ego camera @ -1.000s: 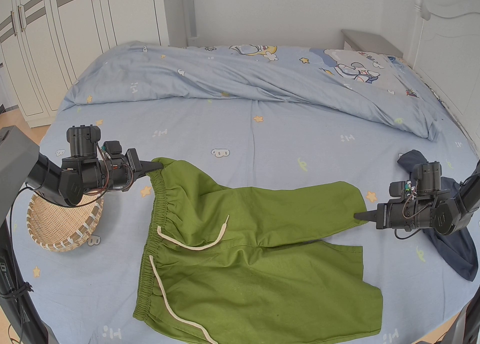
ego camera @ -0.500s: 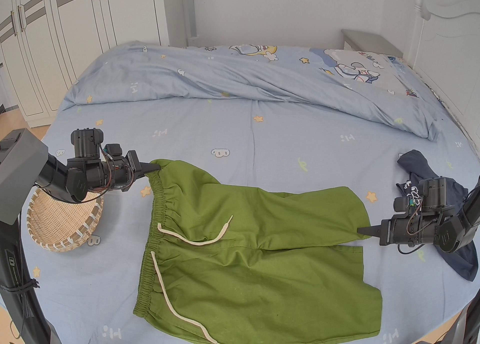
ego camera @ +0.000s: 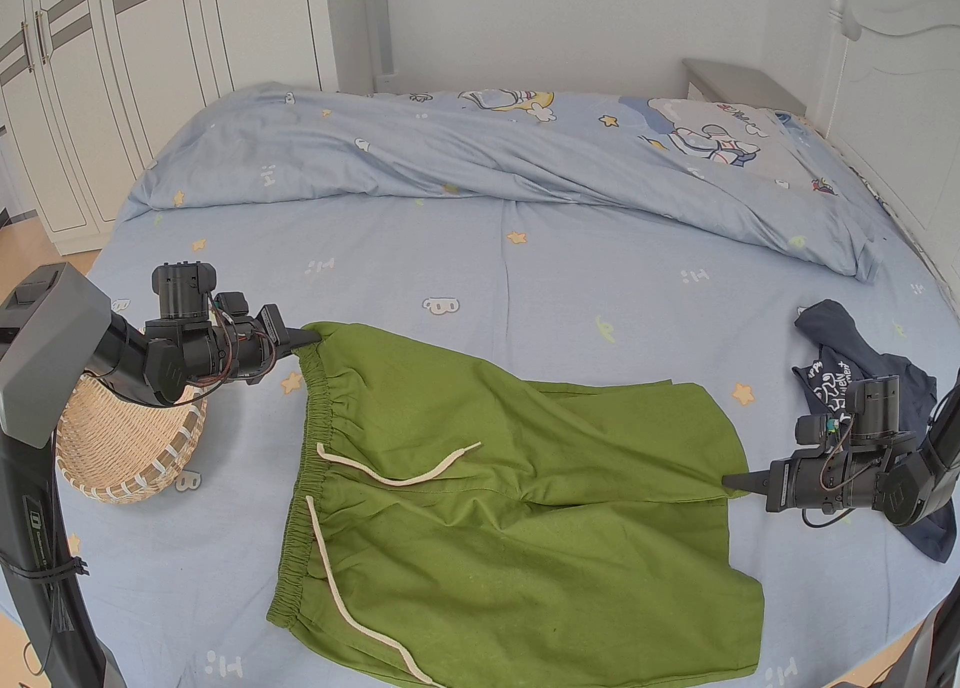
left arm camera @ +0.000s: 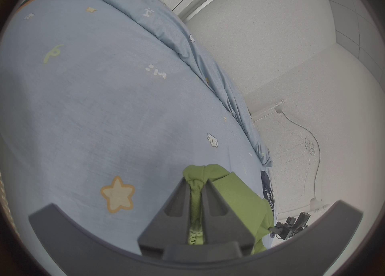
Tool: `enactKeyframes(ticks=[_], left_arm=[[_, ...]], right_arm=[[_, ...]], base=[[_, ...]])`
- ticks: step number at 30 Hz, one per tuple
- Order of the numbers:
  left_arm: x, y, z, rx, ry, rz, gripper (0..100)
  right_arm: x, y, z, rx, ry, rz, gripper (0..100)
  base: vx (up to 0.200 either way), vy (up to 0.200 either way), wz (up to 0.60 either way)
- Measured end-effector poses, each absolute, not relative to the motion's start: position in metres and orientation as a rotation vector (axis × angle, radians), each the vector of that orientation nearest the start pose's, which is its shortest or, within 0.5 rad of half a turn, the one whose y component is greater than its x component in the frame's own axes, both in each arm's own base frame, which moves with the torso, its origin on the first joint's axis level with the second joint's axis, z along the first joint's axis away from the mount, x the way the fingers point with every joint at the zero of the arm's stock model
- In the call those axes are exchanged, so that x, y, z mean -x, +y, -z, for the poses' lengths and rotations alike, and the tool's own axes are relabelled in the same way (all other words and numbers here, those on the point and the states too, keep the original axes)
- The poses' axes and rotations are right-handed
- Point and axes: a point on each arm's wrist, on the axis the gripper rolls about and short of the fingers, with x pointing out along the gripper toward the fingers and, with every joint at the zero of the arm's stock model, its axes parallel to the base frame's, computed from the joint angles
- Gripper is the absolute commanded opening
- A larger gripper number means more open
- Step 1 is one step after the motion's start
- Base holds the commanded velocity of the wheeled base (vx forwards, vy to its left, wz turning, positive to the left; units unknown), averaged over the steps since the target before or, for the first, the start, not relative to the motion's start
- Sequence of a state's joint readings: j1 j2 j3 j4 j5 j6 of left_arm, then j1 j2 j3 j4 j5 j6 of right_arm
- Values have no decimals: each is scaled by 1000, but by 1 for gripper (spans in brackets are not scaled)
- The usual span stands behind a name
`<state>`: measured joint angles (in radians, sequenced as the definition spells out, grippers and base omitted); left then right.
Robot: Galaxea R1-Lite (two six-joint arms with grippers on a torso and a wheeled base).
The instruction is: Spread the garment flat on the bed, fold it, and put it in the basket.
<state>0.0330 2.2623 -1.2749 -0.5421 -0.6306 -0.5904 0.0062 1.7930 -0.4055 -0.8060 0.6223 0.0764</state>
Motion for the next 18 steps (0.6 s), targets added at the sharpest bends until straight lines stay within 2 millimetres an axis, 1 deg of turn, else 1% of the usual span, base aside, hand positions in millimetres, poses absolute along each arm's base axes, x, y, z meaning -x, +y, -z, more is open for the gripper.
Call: enactKeyframes(ticks=[2, 3, 5, 6, 15, 17, 18], left_arm=[[-440, 1, -84, 712, 594, 446, 0], [-440, 1, -83, 712, 595, 446, 100], [-440, 0, -82, 712, 597, 444, 100], [-440, 0, -82, 712, 597, 444, 100], [-441, 1, -85, 750, 587, 434, 100], [-442, 3, -89, 771, 571, 431, 100], [-440, 5, -98, 805, 546, 428, 100]], right_arm=[[-253, 15, -80, -252, 590, -590, 0], [-253, 15, -80, -252, 592, -590, 0], [-253, 15, -79, -252, 593, -591, 0], [-253, 15, -79, -252, 594, -591, 100], [-253, 15, -80, -253, 592, -593, 100], [-253, 15, -80, -255, 591, -590, 100], [-252, 11, -81, -259, 585, -579, 100]], base=[[0, 0, 0], [0, 0, 0], [0, 0, 0], [0, 0, 0], [0, 0, 0], [0, 0, 0], [0, 0, 0]])
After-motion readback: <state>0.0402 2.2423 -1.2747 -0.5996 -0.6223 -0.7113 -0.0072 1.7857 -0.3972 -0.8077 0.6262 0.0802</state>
